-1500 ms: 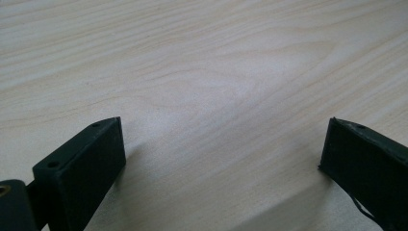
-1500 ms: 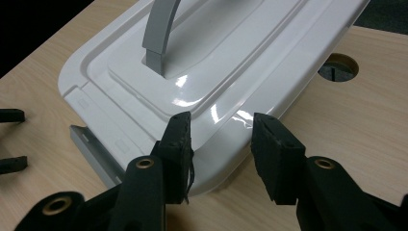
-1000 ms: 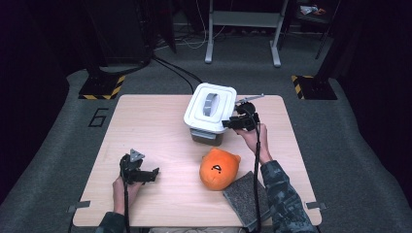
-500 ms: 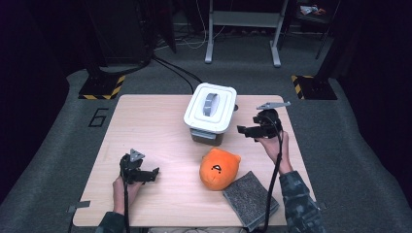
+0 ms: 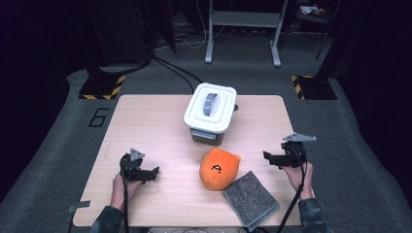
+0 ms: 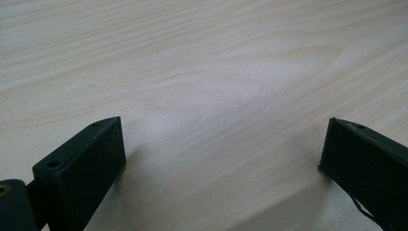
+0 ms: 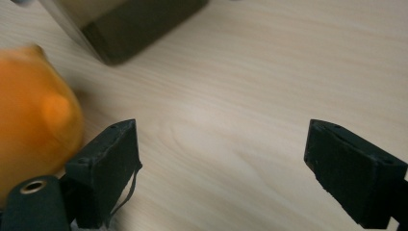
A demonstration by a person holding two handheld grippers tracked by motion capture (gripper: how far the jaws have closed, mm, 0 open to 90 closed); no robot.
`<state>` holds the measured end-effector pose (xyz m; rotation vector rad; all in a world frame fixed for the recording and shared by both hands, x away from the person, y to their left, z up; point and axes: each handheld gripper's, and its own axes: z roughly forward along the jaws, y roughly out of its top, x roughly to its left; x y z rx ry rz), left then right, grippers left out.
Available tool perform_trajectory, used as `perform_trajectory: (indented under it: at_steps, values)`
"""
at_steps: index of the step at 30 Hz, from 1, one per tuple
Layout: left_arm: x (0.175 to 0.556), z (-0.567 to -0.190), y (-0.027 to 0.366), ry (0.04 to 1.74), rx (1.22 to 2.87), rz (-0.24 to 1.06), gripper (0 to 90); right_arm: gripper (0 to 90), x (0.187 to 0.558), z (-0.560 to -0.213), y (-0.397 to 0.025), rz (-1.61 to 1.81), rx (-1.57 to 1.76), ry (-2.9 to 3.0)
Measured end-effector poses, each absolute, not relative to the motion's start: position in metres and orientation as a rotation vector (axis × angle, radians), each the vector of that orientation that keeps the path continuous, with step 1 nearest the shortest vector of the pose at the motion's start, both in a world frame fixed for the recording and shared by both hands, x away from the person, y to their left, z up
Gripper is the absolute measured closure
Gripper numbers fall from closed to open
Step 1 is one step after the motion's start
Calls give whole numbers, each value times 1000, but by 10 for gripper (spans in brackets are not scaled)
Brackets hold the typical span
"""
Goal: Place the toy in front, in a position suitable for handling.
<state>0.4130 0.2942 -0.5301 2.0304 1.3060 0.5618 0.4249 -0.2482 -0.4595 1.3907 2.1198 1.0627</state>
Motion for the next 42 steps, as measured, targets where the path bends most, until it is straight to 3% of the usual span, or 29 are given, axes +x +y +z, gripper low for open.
perform_trajectory:
  at_steps: [3, 9, 16, 26, 42]
  values:
    - [417, -527, 293, 1302, 2060, 548, 24, 100, 417, -492, -264, 997, 1442, 2110]
    - [426, -511, 291, 1268, 2032, 545, 27, 73, 413, -525, -275, 887, 1460, 2109]
    - [448, -467, 277, 1194, 1985, 532, 49, 57, 411, -528, -277, 900, 1435, 2089]
    - [487, -413, 222, 1060, 1974, 534, 107, 36, 413, -529, -277, 892, 1445, 2083]
    - [547, -385, 138, 999, 2011, 509, 198, 37, 413, -529, -277, 892, 1446, 2081]
